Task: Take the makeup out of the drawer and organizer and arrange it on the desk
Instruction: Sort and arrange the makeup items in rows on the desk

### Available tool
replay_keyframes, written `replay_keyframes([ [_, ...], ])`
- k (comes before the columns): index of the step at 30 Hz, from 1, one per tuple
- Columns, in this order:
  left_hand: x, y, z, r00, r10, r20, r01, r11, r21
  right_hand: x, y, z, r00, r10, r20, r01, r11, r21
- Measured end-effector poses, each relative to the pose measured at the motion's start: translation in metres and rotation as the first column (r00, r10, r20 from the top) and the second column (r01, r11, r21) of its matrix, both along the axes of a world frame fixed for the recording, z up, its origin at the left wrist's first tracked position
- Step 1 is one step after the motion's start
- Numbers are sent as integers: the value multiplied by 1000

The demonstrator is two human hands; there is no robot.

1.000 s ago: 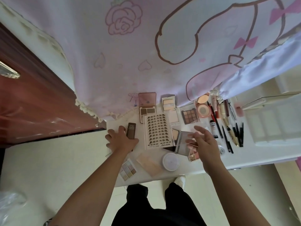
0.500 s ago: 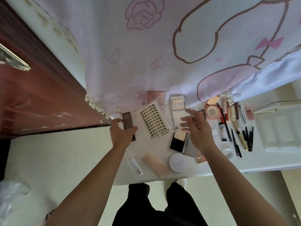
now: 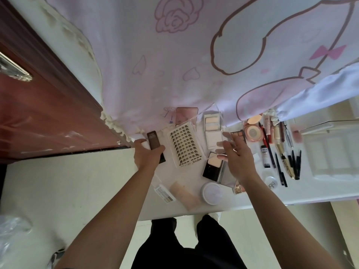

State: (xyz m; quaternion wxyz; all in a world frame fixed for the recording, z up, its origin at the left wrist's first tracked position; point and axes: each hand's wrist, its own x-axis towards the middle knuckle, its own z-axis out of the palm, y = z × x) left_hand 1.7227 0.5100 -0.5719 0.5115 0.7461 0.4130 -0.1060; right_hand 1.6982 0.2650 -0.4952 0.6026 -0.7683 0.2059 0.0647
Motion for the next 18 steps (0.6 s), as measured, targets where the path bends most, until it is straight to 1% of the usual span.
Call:
replay_keyframes([
  [3,3,-4,-2,996,-84,-32,86,994,70,-9,-5,-4,1000,3,-29,-2,1000,4],
  [7,7,-10,0,968,-222,-113,242,948,208,-19,-7,-9,999,-29,-32,29,1000,5],
  [10,8,-15,1,949,-272,-161,303,926,223,-24,-9,-12,999,-37,-35,38,999,9],
  [16,9,-11,-4,929,-317,-192,354,913,203,-32,-16,-14,998,-61,-25,62,997,37],
  [18,10,-9,-4,917,-326,-229,372,906,201,-35,-20,-15,997,-78,-25,79,996,52],
])
